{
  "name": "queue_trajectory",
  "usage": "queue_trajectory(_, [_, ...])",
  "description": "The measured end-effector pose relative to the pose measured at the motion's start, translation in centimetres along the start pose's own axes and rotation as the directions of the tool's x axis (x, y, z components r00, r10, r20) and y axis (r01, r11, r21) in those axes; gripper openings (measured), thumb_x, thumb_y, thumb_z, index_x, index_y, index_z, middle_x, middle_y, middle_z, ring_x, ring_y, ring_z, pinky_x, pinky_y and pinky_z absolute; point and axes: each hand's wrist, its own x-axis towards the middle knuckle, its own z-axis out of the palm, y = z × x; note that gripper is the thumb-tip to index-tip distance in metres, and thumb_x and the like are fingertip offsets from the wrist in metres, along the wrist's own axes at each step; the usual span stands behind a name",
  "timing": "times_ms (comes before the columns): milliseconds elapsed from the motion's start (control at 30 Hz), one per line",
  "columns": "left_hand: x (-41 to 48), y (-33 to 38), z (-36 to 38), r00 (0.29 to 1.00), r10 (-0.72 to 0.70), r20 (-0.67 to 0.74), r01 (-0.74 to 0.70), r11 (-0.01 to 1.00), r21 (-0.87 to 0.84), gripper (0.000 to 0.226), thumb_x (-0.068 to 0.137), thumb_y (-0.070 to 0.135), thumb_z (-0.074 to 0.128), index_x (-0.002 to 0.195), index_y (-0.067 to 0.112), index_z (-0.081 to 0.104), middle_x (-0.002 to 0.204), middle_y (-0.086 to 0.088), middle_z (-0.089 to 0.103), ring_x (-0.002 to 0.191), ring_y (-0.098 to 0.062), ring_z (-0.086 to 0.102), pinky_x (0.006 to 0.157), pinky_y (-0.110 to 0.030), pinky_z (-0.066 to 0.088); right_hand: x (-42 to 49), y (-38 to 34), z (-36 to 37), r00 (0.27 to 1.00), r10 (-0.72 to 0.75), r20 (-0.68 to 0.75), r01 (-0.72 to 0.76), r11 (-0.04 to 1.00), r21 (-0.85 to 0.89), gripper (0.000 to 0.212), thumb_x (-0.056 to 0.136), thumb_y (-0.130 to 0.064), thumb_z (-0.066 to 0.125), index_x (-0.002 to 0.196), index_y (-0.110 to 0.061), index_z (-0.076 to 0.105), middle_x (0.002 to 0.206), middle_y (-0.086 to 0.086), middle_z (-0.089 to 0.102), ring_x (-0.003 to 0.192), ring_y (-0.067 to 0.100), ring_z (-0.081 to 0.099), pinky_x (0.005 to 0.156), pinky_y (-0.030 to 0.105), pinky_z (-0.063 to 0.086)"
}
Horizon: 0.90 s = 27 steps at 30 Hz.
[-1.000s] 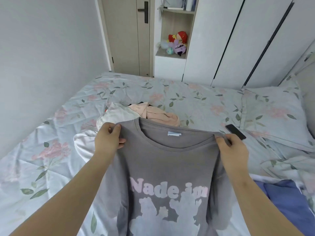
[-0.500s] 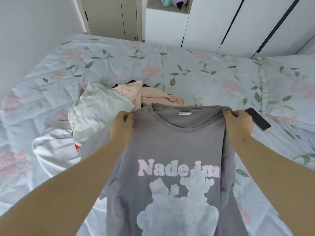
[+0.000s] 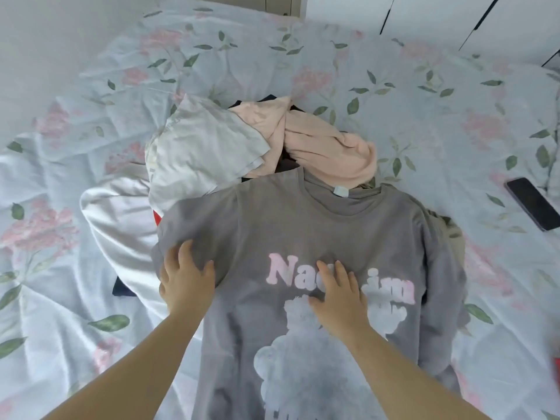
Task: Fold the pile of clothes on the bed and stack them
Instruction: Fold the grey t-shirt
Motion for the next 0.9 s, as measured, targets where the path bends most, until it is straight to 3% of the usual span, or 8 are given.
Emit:
queue_trajectory(133, [1.1,-2.4,0.2,0.953,-0.298,0.056,0.302,0.915,-0.268,0.075,0.086,0.037,0.062,0.147,0.025,0.019,0.152,-0.002,0.02,0.136,-0.033,0.025,0.109,-0.049,0.026,0.2,0.2,1.3,0.999,0.016,-0.029,-0.017,0.999,-0.029,0.066,0.094,-0.042,0.045,0.148,-0.038,0.008,0.16,-0.004,-0.001,0.146,0.024,0.001,0.117,0.043,0.011])
queue_trajectory(233, [2.5,-3.4,-0.1,0.886,-0.449,0.117,0.434,0.715,-0.549,0.088,0.082,0.034,0.07,0.149,0.022,0.014,0.149,-0.005,0.03,0.13,-0.032,0.037,0.099,-0.039,0.032,0.5,0.5,1.3,1.0,0.014,-0.024,-0.014,0.999,-0.032,0.067,0.093,-0.043,0.046,0.148,-0.039,0.008,0.16,-0.006,0.001,0.146,0.022,0.003,0.116,0.042,0.013])
queue_trajectory(367, [4.3,-4.9,-1.1,0.807,-0.495,0.323,0.546,0.416,-0.727,0.07,0.078,0.031,0.075,0.136,0.013,0.041,0.133,-0.004,0.051,0.114,-0.025,0.052,0.096,-0.036,0.044,0.5,0.5,1.6,0.998,0.022,-0.053,-0.024,0.999,-0.045,0.068,0.092,-0.04,0.047,0.148,-0.039,0.009,0.159,-0.006,0.004,0.146,0.021,0.005,0.116,0.042,0.014])
queue_trajectory(433, [4.5,-5.2,-1.8,0.838,-0.415,0.353,0.535,0.504,-0.678,0.048,0.079,0.026,0.075,0.12,0.01,0.055,0.114,-0.005,0.061,0.102,-0.024,0.057,0.09,-0.035,0.048,0.5,0.4,1.7,0.998,0.028,-0.063,-0.031,0.998,-0.051,0.068,0.092,-0.04,0.048,0.149,-0.038,0.009,0.159,-0.005,0.005,0.146,0.021,0.005,0.116,0.043,0.015])
queue_trajectory(533, [4.4,-4.7,-3.2,0.926,-0.3,0.231,0.378,0.703,-0.603,0.033,0.085,0.023,0.068,0.114,0.009,0.06,0.092,0.002,0.062,0.093,-0.022,0.057,0.083,-0.033,0.047,0.4,0.3,1.5,0.998,0.026,-0.054,-0.029,0.998,-0.053,0.068,0.092,-0.041,0.048,0.148,-0.039,0.01,0.159,-0.006,0.005,0.146,0.021,0.005,0.115,0.042,0.016])
queue_trajectory(633, [4.3,-2.3,-5.5,0.976,-0.194,0.094,0.211,0.774,-0.597,0.021,0.091,0.017,0.058,0.111,0.021,0.059,0.095,0.002,0.062,0.103,-0.027,0.058,0.09,-0.038,0.048,0.2,0.4,0.7,0.998,0.016,-0.054,-0.016,1.0,-0.01,0.065,0.092,-0.038,0.052,0.147,-0.036,0.018,0.158,-0.004,0.009,0.144,0.022,0.012,0.113,0.042,0.024])
queue_trajectory(800, [1.9,5.6,-5.9,0.976,0.181,0.119,-0.148,0.959,-0.242,0.054,0.094,0.019,0.048,0.144,0.029,0.029,0.121,-0.011,0.059,0.106,-0.034,0.056,0.084,-0.033,0.043,-1.4,1.2,-0.9,0.956,0.12,-0.269,-0.07,0.979,0.19,0.058,0.087,-0.015,0.06,0.14,-0.02,0.039,0.154,0.01,0.024,0.136,0.032,0.031,0.101,0.045,0.037])
queue_trajectory(900, [-1.7,9.8,-2.0,0.867,0.325,0.377,-0.323,0.944,-0.07,0.071,0.097,0.02,0.046,0.151,0.029,0.001,0.125,-0.019,0.055,0.089,-0.03,0.055,0.071,-0.032,0.042,-2.8,3.1,-1.8,0.932,0.136,-0.337,-0.062,0.973,0.222,0.057,0.086,-0.014,0.062,0.139,-0.016,0.041,0.151,0.01,0.03,0.135,0.031,0.033,0.102,0.045,0.037])
